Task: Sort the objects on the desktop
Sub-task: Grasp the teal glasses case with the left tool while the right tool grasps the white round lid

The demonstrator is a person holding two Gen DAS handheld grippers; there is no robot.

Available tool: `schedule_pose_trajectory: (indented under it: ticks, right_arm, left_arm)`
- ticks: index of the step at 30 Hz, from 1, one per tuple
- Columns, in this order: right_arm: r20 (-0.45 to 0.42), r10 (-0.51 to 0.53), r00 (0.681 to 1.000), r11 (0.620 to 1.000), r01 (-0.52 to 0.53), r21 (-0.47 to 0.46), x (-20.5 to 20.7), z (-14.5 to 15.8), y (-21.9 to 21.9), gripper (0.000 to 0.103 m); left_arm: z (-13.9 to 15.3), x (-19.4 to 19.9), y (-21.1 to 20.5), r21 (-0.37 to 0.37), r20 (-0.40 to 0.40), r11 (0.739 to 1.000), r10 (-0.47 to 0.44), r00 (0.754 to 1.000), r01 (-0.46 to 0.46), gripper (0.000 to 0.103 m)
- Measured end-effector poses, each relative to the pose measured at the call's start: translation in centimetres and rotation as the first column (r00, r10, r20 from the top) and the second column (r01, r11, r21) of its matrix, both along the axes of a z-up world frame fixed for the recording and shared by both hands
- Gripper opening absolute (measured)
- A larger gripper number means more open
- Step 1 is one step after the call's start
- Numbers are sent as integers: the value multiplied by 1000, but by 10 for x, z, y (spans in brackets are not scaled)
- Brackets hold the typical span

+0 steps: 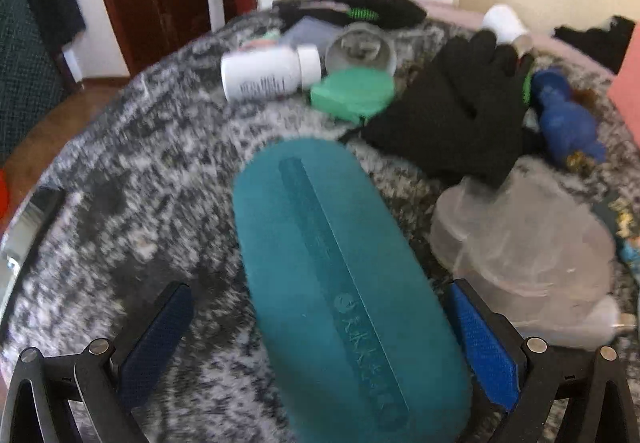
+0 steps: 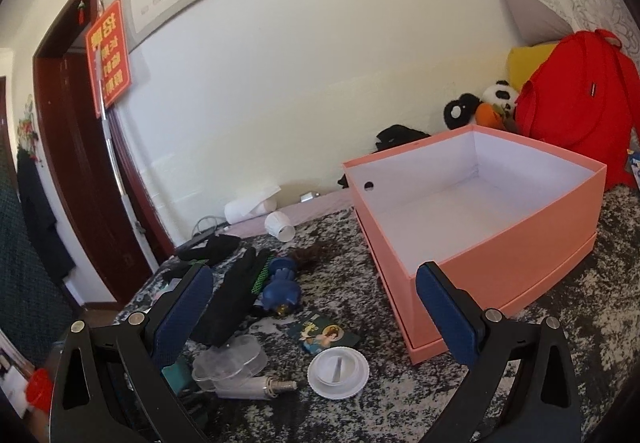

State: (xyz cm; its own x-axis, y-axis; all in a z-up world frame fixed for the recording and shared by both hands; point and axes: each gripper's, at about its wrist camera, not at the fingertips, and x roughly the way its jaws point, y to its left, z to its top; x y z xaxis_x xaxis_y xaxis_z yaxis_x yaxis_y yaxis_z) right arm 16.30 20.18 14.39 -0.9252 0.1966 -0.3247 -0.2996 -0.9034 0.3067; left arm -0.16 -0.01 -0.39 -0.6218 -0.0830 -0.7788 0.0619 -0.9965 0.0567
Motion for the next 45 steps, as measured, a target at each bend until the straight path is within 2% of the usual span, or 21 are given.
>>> schedule_pose_trajectory:
  ticks: [4,7,15,18,21,24,25,27,31,34,37,39,40,45]
  right_arm:
    - [-2,-1,1000,1000,1,-2,0,-2,1,103]
    - [-4,-6,1000,1000,6,-17,0,-3,4,103]
    - [-2,-2,1000,1000,2,-12,0,-6,2,103]
    - [10,28,1000,1000,-28,-4,-4,-8,-1,103]
    - [22,101,995,994,-100,-34,-11,-11,1,103]
    - [26,133,991,987,-130,-92,-15,-15,9,103]
    - [26,138,990,985,-134,-109,-16,-17,11,103]
    - [31,144,989,983,-140,-121,-18,-19,12,103]
    - [47,152,987,982,-146,-120,-21,-22,9,103]
    - [58,158,986,981,-150,-120,-23,-25,7,103]
    - [69,164,984,981,-155,-119,-26,-27,4,103]
    - [77,167,983,981,-158,-116,-27,-29,2,103]
    - [81,168,983,981,-159,-107,-28,-29,0,103]
    - [100,187,977,978,-177,-108,-32,-34,-4,103]
  left_arm:
    - [-19,-7,-1,8,9,1000,5,1000,-6,103]
    - [-10,-2,2,9,-5,1000,2,1000,-2,103]
    - [-19,-10,-1,27,-22,1000,4,1000,-3,103]
    - [-17,-7,-2,49,-26,999,6,1000,-5,103]
    - [-15,-6,-3,75,-28,997,4,1000,-2,102]
    - [-12,-4,0,88,-43,996,-28,999,32,90]
    - [-11,-3,2,77,-47,996,-40,998,44,83]
    - [-10,0,5,61,-51,997,-53,997,56,81]
    - [-10,0,2,77,-34,995,-57,998,59,80]
    - [-11,0,2,50,-36,997,-60,998,62,80]
    - [-12,0,0,64,-11,996,-61,998,61,81]
    - [-15,-1,-2,64,0,997,-51,999,51,90]
    - [-16,-2,-3,64,6,997,-46,999,46,99]
    - [-16,-1,-5,68,-3,997,-42,999,43,101]
